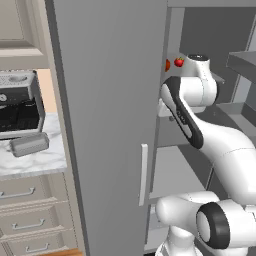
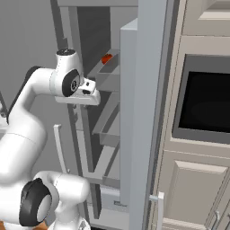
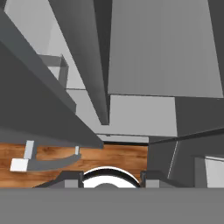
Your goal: Take the tomato and tomato out of the freezer and place them in the tupperware container on the counter. Then put the tupperware containing the vegetables back in the freezer.
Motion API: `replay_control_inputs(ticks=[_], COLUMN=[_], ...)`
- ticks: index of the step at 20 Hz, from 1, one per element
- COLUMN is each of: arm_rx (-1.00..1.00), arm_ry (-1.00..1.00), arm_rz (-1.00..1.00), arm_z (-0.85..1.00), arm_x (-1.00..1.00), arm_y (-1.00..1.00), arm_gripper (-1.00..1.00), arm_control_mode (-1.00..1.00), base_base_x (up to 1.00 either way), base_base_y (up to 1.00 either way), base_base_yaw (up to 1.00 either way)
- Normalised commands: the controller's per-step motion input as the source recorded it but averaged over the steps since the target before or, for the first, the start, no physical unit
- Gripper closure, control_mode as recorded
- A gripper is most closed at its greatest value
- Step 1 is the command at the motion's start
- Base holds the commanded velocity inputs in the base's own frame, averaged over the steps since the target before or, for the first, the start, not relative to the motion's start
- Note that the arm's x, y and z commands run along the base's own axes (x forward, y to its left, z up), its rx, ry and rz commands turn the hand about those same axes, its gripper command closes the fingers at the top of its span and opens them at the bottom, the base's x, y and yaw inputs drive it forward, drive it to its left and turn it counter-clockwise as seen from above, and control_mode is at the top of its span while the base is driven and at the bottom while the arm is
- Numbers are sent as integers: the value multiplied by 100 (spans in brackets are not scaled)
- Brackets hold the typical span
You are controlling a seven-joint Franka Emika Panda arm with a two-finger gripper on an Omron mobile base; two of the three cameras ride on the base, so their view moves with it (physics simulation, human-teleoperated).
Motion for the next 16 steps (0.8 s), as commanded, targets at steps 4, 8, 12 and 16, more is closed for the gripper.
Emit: replay_control_inputs(ticks=[4,8,12,16], arm_rx=[0,1,0,-8], arm_ry=[-2,-16,-13,-20], arm_rz=[0,1,11,16], arm_z=[0,4,18,31], arm_x=[-13,-24,0,0], arm_y=[-3,-29,-20,-14], arm_gripper=[-100,-100,-100,-100], arm_control_mode=[-100,-100,-100,-100], base_base_x=[0,0,0,0], base_base_y=[0,0,0,0], base_base_yaw=[0,0,0,0])
